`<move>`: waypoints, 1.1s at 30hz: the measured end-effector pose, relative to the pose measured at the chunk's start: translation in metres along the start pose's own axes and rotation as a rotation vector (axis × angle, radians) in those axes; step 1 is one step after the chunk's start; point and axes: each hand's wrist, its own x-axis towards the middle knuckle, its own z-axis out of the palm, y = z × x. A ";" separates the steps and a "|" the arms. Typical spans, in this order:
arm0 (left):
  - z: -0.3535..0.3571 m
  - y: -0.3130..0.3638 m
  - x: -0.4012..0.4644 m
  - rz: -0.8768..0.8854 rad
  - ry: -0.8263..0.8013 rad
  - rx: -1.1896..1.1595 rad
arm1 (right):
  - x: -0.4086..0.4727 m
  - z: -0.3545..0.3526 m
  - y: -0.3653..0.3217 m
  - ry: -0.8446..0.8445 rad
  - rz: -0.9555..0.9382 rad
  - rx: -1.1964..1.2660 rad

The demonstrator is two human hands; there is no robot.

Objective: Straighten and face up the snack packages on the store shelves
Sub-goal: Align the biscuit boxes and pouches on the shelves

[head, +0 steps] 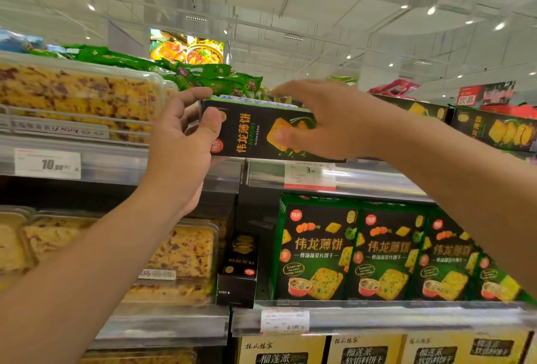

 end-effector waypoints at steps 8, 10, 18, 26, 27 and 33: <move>-0.015 0.009 0.031 0.442 -0.188 0.669 | 0.053 0.004 0.016 0.055 0.036 0.275; -0.024 0.000 0.032 0.608 -0.210 1.007 | 0.063 0.011 0.018 0.042 0.070 0.263; -0.043 -0.039 0.028 0.600 -0.330 1.520 | 0.074 0.048 0.035 -0.170 0.207 0.178; -0.046 -0.050 0.028 0.736 -0.265 1.575 | 0.073 0.056 0.042 -0.246 0.234 0.193; -0.046 -0.050 0.028 0.746 -0.262 1.584 | 0.072 0.055 0.041 -0.256 0.231 0.162; -0.047 -0.052 0.029 0.741 -0.249 1.596 | 0.039 0.050 0.023 0.057 0.118 0.098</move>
